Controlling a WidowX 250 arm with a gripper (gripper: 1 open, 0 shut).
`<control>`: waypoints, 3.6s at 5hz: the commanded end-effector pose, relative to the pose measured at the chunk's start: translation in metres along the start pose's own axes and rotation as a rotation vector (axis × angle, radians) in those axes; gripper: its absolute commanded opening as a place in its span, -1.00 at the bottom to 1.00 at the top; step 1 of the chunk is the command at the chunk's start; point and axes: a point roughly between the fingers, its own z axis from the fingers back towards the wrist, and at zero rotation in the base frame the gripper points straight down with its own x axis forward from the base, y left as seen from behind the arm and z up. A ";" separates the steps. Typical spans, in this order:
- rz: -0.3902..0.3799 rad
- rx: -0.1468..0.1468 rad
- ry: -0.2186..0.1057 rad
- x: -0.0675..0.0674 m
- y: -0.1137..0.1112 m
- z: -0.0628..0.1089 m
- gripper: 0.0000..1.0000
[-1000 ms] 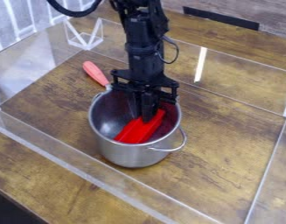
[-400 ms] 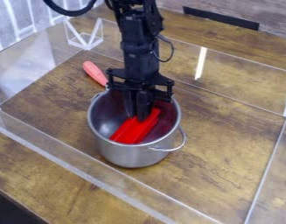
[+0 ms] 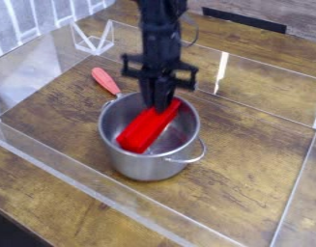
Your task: Remove the red object from the silver pot and put it on the table
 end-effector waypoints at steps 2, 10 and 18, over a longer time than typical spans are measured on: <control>-0.022 -0.004 -0.096 0.007 -0.026 0.039 1.00; -0.015 -0.011 -0.042 0.001 -0.039 -0.005 -1.00; -0.109 -0.010 -0.049 0.001 -0.107 0.017 -1.00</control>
